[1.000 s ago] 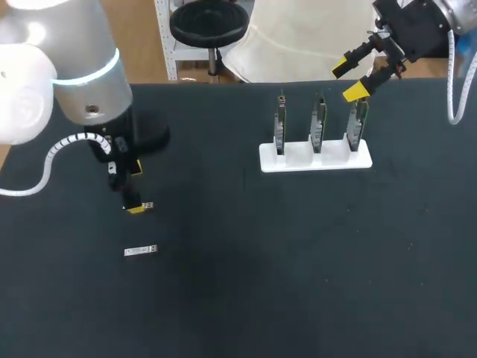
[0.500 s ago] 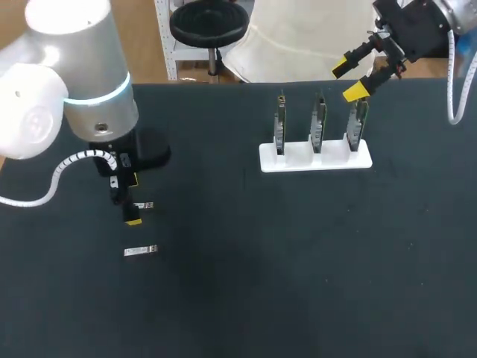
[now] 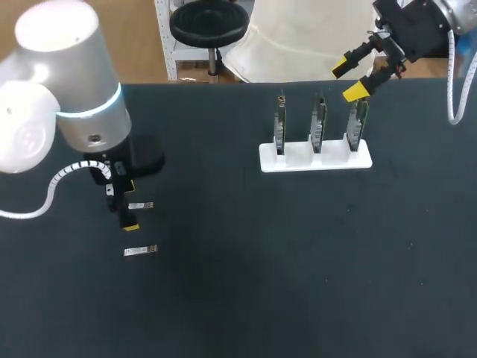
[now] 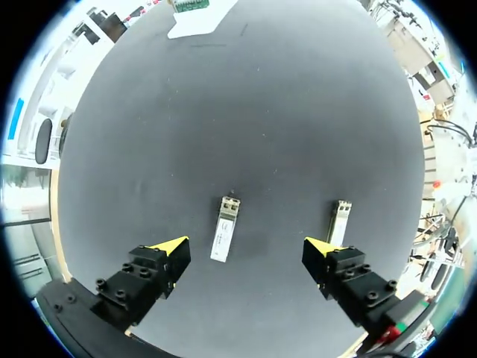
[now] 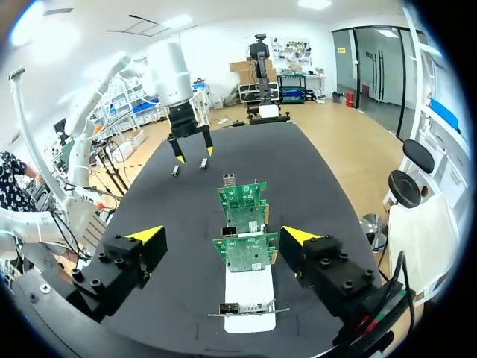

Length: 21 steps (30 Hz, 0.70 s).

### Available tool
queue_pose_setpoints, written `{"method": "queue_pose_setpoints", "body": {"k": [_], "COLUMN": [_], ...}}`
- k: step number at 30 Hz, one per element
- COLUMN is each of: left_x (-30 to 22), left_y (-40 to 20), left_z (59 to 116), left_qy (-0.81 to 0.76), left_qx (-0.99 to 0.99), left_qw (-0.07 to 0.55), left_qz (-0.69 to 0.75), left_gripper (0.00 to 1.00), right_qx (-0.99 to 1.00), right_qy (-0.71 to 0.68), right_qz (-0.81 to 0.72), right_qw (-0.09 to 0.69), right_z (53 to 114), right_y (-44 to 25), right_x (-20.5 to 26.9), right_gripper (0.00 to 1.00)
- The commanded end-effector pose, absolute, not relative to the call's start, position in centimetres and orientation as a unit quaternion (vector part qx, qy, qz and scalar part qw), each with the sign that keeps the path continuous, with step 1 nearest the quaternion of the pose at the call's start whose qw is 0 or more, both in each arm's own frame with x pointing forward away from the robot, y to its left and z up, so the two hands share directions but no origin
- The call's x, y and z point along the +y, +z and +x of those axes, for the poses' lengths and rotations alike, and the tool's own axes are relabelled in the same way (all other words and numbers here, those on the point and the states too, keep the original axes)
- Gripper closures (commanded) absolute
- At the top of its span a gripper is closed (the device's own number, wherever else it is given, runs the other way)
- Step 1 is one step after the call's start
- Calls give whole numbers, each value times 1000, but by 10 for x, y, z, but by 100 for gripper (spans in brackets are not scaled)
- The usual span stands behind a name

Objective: Pick up the optical module with the left hand, and insert it into the network port with the right hand.

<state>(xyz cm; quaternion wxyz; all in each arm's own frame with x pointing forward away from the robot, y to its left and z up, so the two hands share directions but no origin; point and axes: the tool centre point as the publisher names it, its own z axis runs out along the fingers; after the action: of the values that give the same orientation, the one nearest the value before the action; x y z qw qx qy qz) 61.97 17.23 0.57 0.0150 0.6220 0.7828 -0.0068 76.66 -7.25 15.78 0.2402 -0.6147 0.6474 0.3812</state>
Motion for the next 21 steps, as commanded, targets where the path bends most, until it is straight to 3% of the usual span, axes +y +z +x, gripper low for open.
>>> {"method": "queue_pose_setpoints", "body": {"k": [1, 21], "left_x": [175, 175], "left_y": [2, -9], "left_z": [623, 641], "left_qy": [-11, -23], "left_qx": [780, 757], "left_qw": [18, 15], "left_qz": [626, 653], "left_gripper": [0, 0], "right_qx": [647, 647], "right_qy": [381, 381], "right_qz": [-614, -614], "right_qw": [242, 242], "right_z": [765, 765], "right_y": [157, 157], "right_x": [-73, -73], "right_gripper": [0, 0]}}
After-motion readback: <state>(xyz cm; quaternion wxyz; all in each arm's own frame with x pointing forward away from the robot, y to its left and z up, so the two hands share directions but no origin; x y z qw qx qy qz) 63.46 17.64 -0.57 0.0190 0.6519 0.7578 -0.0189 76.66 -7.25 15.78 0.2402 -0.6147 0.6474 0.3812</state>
